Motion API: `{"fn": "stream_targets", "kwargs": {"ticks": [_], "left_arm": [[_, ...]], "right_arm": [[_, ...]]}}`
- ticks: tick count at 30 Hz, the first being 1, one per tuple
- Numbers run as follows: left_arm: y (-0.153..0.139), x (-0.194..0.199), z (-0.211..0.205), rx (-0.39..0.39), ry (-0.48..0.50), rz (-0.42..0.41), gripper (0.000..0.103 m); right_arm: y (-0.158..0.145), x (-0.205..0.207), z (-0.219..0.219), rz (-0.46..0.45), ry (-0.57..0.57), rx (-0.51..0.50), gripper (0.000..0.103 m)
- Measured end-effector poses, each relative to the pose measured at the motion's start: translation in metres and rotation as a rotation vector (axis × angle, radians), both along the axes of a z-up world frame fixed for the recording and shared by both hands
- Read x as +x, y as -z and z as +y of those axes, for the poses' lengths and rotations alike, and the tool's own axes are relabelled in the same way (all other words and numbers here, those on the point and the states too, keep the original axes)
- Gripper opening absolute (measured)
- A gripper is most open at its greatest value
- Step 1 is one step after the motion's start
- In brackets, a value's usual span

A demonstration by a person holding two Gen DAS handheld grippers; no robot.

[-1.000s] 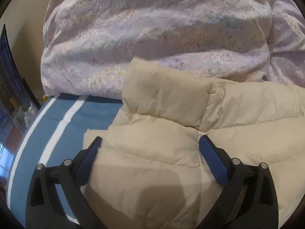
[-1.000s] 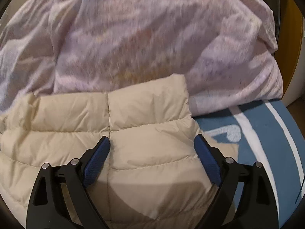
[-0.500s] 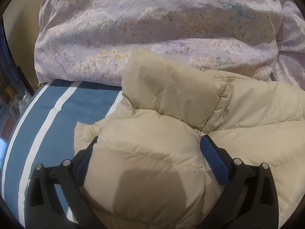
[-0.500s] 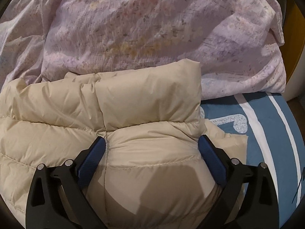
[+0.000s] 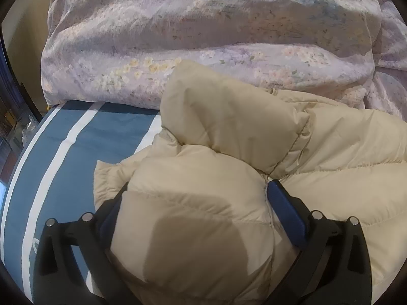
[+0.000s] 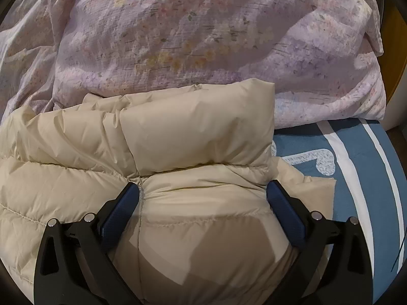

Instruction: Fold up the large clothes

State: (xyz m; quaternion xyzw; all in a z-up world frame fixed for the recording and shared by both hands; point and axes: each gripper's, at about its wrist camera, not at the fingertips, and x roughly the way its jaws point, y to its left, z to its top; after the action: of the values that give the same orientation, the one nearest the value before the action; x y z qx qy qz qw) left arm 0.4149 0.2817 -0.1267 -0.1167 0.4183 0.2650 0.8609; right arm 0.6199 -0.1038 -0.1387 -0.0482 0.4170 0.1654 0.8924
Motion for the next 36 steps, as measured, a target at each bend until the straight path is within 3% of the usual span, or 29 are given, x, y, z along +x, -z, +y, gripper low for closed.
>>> {"fn": "stream_targets", "kwargs": {"ticks": [29, 36], "left_arm": [[0.003, -0.004, -0.004, -0.015, -0.001, -0.025, 0.101], [-0.01, -0.038, -0.017, 0.006, -0.008, -0.032, 0.101]], "right_arm": [[-0.002, -0.001, -0.01, -0.012, 0.02, 0.012, 0.102], [-0.026, -0.042, -0.038, -0.03, 0.012, 0.05, 0.102]]}}
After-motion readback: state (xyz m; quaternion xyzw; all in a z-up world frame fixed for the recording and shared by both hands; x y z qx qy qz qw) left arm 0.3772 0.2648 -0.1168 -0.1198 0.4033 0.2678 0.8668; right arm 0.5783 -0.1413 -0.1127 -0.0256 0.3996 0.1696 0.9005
